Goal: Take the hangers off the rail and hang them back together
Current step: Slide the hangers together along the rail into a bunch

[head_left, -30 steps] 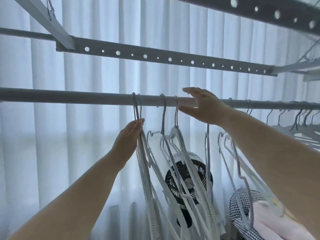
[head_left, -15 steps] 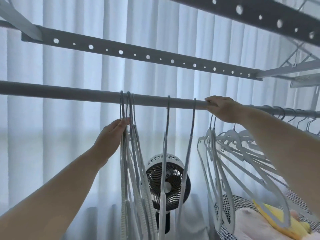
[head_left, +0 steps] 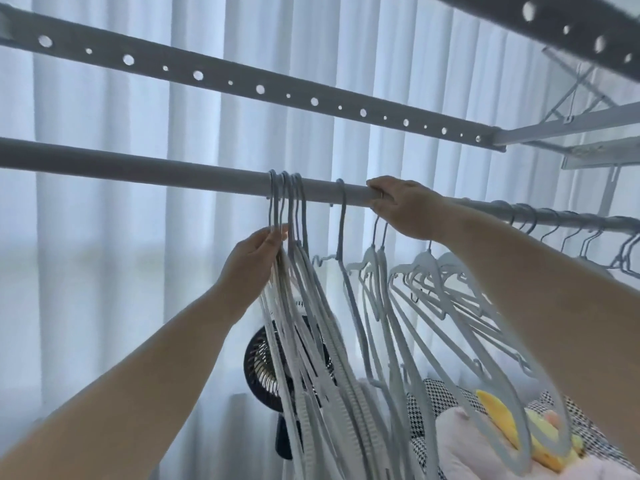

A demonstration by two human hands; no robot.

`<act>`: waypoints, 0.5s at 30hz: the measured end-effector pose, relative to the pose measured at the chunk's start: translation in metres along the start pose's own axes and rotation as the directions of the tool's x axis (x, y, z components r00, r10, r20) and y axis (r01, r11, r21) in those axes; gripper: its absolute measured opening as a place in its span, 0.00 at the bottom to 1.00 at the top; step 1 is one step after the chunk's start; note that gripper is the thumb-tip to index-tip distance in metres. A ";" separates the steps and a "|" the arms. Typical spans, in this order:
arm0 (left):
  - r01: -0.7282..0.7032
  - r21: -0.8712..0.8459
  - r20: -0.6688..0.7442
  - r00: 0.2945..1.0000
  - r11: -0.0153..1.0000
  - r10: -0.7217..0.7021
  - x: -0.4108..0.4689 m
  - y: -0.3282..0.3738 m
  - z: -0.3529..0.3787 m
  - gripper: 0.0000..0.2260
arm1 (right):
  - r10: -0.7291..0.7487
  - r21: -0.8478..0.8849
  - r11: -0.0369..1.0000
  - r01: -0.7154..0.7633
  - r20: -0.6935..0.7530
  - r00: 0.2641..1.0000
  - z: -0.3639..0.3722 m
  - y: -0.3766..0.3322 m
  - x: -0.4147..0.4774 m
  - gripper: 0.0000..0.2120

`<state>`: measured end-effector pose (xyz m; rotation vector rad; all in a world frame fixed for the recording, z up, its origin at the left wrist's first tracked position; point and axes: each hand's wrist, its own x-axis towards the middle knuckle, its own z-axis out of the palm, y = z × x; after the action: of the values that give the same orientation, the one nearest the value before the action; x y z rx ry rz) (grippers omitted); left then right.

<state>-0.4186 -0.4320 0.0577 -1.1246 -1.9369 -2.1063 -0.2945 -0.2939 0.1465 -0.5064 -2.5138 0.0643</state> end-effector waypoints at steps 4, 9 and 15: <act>-0.007 0.019 0.036 0.999 1.000 0.007 0.005 -0.001 0.018 0.17 | -0.005 0.004 1.000 0.005 -0.001 1.000 0.002 -0.002 0.004 0.17; -0.032 0.044 0.094 0.995 0.999 0.027 0.013 -0.001 0.036 0.14 | -0.005 -0.004 1.000 0.005 0.010 1.000 0.002 -0.002 0.000 0.22; -0.112 0.127 0.173 0.981 0.986 0.089 0.021 -0.004 0.056 0.15 | -0.025 0.020 0.999 0.026 -0.014 1.000 0.002 -0.003 -0.002 0.24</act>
<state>-0.4100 -0.3733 0.0623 -1.3771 -2.0107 -1.8520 -0.2953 -0.2976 0.1439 -0.4651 -2.5027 0.0761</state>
